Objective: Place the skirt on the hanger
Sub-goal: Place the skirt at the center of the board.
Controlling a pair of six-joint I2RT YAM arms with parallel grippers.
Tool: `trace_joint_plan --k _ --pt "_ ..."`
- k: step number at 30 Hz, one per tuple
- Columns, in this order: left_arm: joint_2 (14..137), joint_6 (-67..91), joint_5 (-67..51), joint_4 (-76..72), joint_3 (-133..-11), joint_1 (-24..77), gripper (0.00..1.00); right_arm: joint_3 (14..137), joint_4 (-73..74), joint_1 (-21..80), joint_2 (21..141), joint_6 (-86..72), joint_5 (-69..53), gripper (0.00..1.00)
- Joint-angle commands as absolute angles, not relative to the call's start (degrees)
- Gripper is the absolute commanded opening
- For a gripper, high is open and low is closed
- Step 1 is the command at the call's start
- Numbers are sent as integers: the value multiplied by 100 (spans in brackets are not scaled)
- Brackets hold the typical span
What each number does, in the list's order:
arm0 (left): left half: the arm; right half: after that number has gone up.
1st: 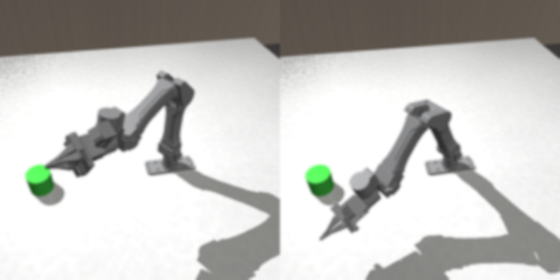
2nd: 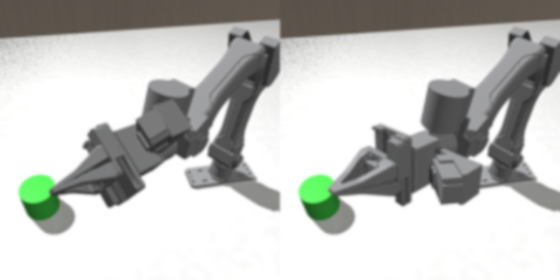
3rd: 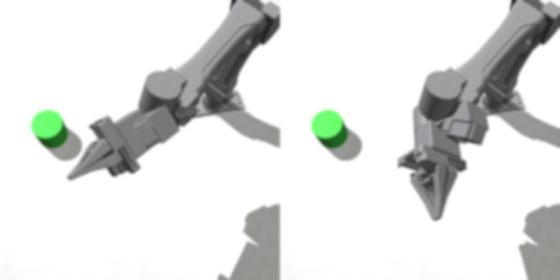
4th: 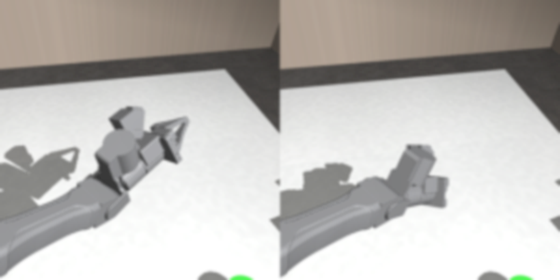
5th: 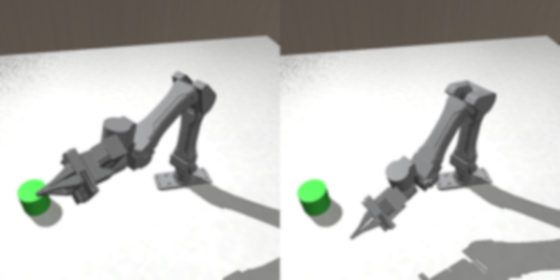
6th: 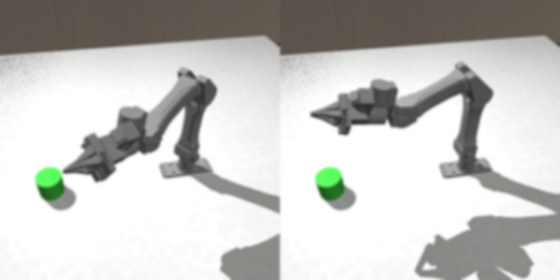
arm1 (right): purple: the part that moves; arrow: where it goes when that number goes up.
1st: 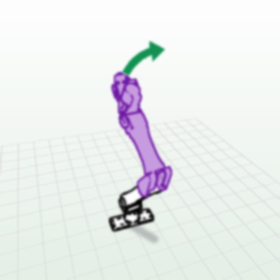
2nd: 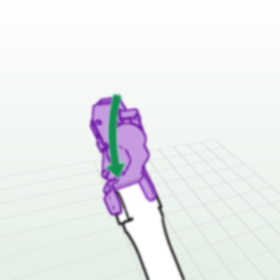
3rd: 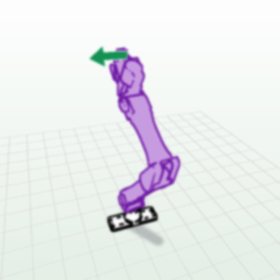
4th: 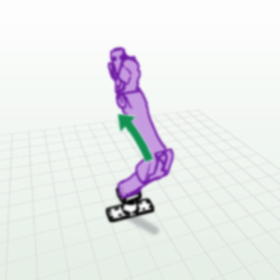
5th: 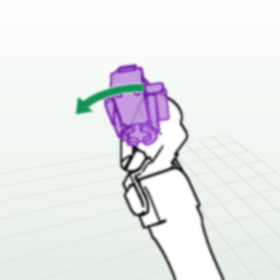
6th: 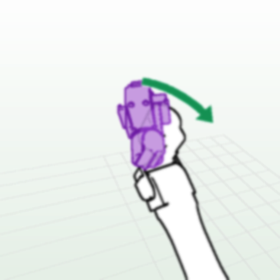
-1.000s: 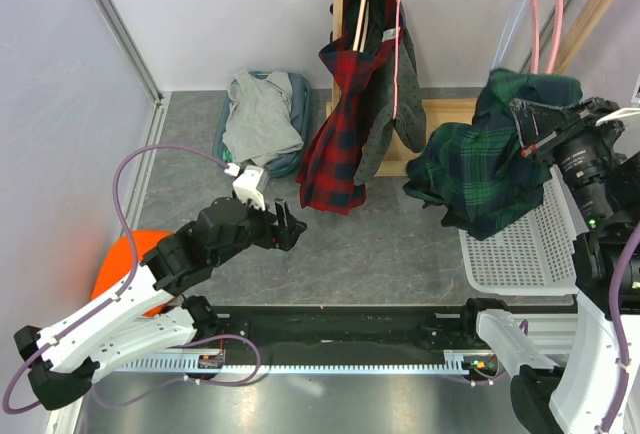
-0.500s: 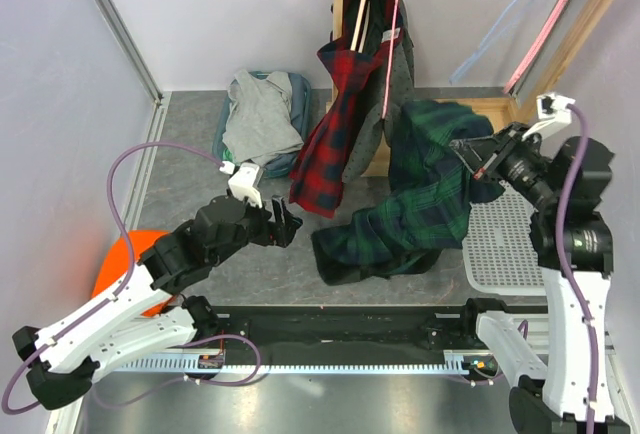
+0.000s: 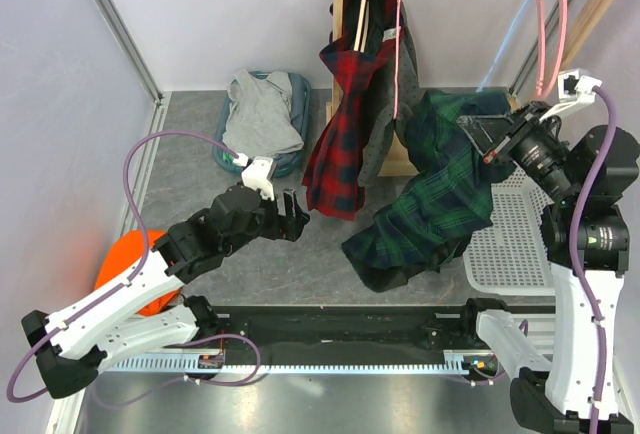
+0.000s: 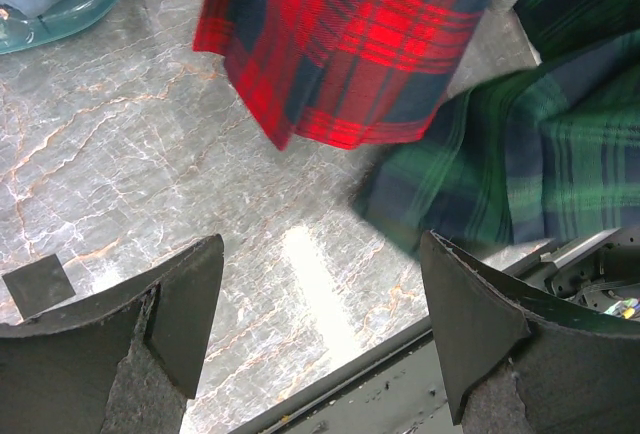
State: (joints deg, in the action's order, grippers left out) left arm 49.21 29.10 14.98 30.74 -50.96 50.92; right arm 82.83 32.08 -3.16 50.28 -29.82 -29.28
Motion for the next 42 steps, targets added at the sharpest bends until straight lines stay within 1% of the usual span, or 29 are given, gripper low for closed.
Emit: trace_joint_plan --k 1,2,4,7,8,9,12,16,19,20,21,22,23,24,26,27,30,33,37,40,42 --pt "4913 2760 1617 2865 -5361 5106 86 7432 983 -246 4783 -3803 -4567 0" --pt "4913 2760 1626 2848 -5353 5106 86 7166 602 -211 4703 -4154 -5040 0" --pt "4931 2777 1626 2813 -5361 5106 86 6456 -215 -62 4458 -4376 -5308 0" --pt "5062 2795 1591 2769 -5379 5106 86 5813 -317 272 4264 -4377 -5616 0" --pt "5097 2795 1573 2760 -5388 5106 86 5670 -229 377 4219 -4299 -5520 0" --pt "5150 2821 1565 2751 -5396 5106 86 5565 294 561 4175 -4011 -5354 0" --pt "5343 2883 1529 2742 -5423 5106 86 5108 1261 860 4070 -3492 -4793 0" --pt "5642 2971 1372 2663 -5397 5106 86 4449 2319 1019 4131 -3130 -4088 0" --pt "5818 2997 1240 2611 -5379 5106 86 4194 3171 1037 4393 -2709 -3728 1" --pt "5914 3006 1204 2584 -5370 5106 86 4149 3373 1046 4473 -2620 -3640 7" --pt "5959 3015 1161 2549 -5370 5106 86 4122 3767 1072 4578 -2515 -3517 23" --pt "5994 3015 1056 2462 -5370 5106 86 4096 3927 1098 4753 -2401 -3289 30" --pt "6099 3006 1020 2409 -5353 5106 86 4104 4085 1116 4833 -2269 -3061 38" --pt "6143 3015 993 2382 -5353 5106 86 4200 4400 1125 4999 -2215 -2832 54" --pt "6248 3015 941 2294 -5352 5106 86 4332 4587 1125 5080 -2075 -2287 59" --pt "6336 3015 914 2277 -5361 5098 86 4542 4692 1116 5115 -2057 -2137 65" --pt "6521 3015 748 2224 -5361 5106 86 5025 4659 1134 5115 -1969 -1899 74" --pt "6600 3006 493 2171 -5282 5106 86 5421 4352 1142 5159 -1943 -1880 80" --pt "6653 3015 185 2030 -5089 5106 86 5686 3860 1282 5466 -1916 -1881 82" --pt "6706 3058 132 1978 -4957 5106 86 5748 3297 1844 5931 -1846 -1627 83" --pt "6732 3076 149 1978 -4904 5106 86 5975 3147 2494 6482 -1767 -1172 83"
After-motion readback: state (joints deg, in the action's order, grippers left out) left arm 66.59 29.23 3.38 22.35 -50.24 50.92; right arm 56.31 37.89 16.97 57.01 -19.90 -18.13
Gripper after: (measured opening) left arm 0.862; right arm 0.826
